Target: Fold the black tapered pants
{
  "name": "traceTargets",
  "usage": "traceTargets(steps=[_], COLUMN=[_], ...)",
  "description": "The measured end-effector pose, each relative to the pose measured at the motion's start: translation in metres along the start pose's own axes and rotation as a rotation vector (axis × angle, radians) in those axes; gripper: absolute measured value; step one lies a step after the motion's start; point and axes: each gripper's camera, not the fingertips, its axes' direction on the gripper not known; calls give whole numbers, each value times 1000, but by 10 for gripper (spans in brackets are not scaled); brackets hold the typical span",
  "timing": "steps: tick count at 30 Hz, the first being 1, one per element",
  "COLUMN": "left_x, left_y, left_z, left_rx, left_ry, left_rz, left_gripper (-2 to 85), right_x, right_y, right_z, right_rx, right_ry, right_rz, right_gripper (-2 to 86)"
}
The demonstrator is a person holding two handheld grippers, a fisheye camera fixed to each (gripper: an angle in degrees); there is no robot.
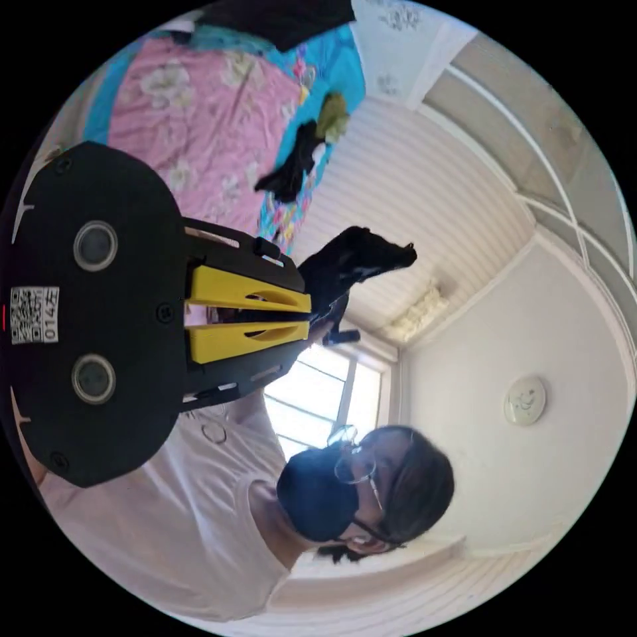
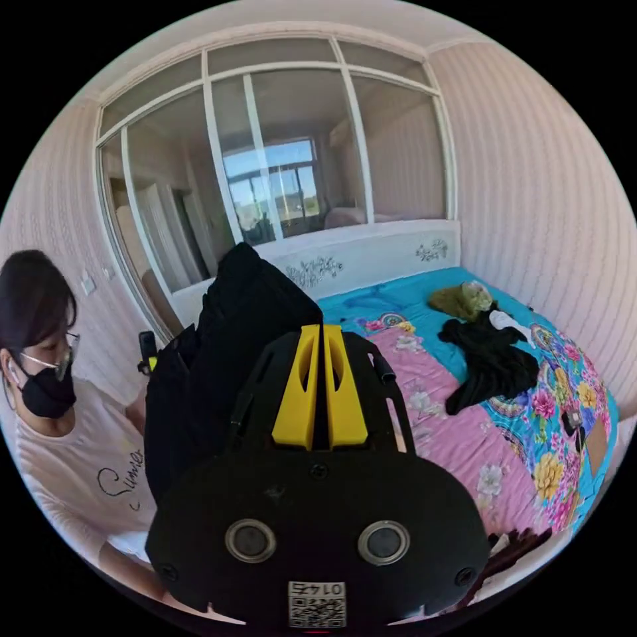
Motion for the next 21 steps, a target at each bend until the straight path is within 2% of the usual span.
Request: traceTargets(steps=[2,3,5,7,8,12,15,21], left_x=[-73,-95,-192,-246,-273,-287,-280,-238], left_y=[39,52,114,161,186,217,231,256], left_z=[-30,-33,-31,-31,-33,-11,30,191], left_rx=[-100,-136,-320,-370,-373,-404,-465,-711], left_ry=[-401,-496,-785,-839,-825,-836,-778,-610], left_rz=[-136,-175,-388,-507,-640,-594,-524,-177], left_gripper=[-6,-7,-9,-10,-10,-10,-9,22], right_x=[0,2,11,8,0,-17,-26,-57], right_y=[-3,2,45,89,112,167,237,417], right_z=[133,168,295,351,361,326,252,83], right_rx=[-182,-219,-403,-541,-545,-501,-462,-452], right_ry=[15,25,50,133,155,113,132,547], right_rz=[12,36,218,324,338,280,320,678], right_gripper=[-1,-2,-4,-7,-8,-4,6,43])
